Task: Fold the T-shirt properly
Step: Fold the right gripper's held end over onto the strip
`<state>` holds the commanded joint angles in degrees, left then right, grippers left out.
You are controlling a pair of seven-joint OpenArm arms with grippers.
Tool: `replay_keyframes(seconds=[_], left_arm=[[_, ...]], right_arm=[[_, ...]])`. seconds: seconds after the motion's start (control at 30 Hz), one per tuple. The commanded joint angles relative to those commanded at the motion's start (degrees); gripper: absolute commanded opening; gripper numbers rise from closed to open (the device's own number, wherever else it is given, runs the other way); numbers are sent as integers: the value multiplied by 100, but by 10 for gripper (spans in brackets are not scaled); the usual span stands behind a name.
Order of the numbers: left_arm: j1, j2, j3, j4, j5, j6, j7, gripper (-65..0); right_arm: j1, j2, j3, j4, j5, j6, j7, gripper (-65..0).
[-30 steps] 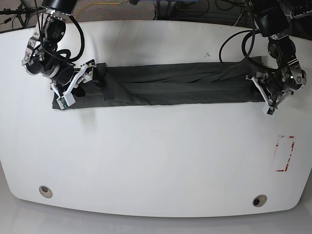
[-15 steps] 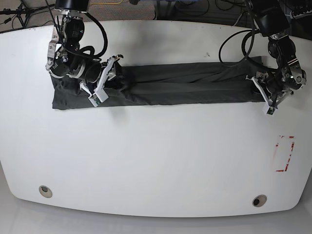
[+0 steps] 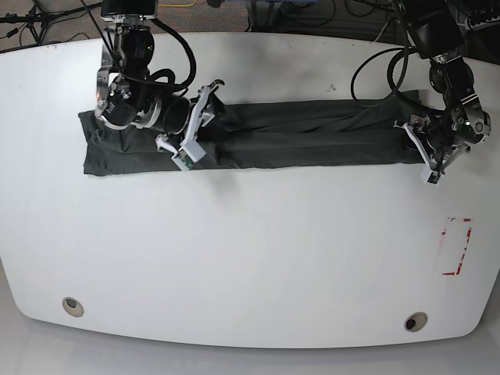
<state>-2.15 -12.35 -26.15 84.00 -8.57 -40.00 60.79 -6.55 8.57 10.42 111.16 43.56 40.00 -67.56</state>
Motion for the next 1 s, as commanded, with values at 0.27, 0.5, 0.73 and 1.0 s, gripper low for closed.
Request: replay_keyframes(seconds=[0.27, 0.5, 0.73, 1.0], left_arm=[[0, 0, 0, 9, 0, 0, 0, -433], [0, 0, 0, 9, 0, 0, 0, -433], [0, 0, 0, 9, 0, 0, 0, -433], [0, -18, 0, 9, 0, 0, 0, -433]], right_arm=[[-9, 747, 712, -18, -105, 0, 0, -371], [-97, 888, 747, -202, -826, 0, 44, -468], [-290, 897, 334, -624, -949, 0, 492, -480], [-721, 879, -114, -624, -958, 0, 545, -484]])
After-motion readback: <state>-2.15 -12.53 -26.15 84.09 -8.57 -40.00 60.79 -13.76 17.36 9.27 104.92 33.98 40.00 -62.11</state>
